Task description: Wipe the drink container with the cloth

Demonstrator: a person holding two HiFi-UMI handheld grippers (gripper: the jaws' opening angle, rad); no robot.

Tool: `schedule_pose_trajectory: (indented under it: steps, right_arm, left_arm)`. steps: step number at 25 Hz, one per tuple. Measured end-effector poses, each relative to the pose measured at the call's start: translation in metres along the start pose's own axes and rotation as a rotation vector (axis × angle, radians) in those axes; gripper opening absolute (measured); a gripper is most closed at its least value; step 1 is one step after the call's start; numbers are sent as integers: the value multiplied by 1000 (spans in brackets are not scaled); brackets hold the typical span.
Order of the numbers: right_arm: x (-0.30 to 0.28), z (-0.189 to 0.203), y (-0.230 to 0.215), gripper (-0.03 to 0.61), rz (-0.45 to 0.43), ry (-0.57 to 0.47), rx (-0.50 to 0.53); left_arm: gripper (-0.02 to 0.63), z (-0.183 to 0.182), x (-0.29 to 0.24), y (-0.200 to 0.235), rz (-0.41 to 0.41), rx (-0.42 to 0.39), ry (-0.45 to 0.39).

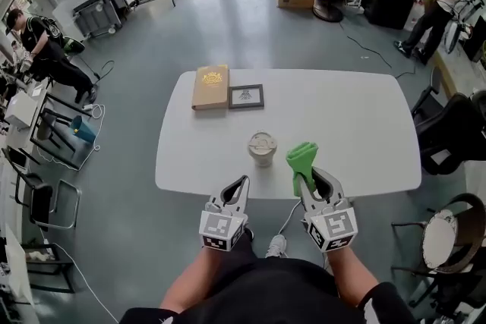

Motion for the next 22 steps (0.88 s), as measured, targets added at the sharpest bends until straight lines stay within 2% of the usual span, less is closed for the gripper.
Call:
schedule_pose_trajectory:
  steps: [6,22]
  right_arm:
    - [0,2,9,100,-35,5,51]
    - [2,6,19,101,-84,-3,134]
  left_arm:
    - [9,-5,9,-3,15,-29,-13]
    - [9,-3,13,-14,-7,-17,-1]
Point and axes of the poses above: the fingertips, and each gripper's own axes: x backward along the fingers, y to its left, z out of its underside, the point moved 9 cm from there along x, backward along the fingers, and after that the axes turned 8 degrees about z, right-handed, at the moved point
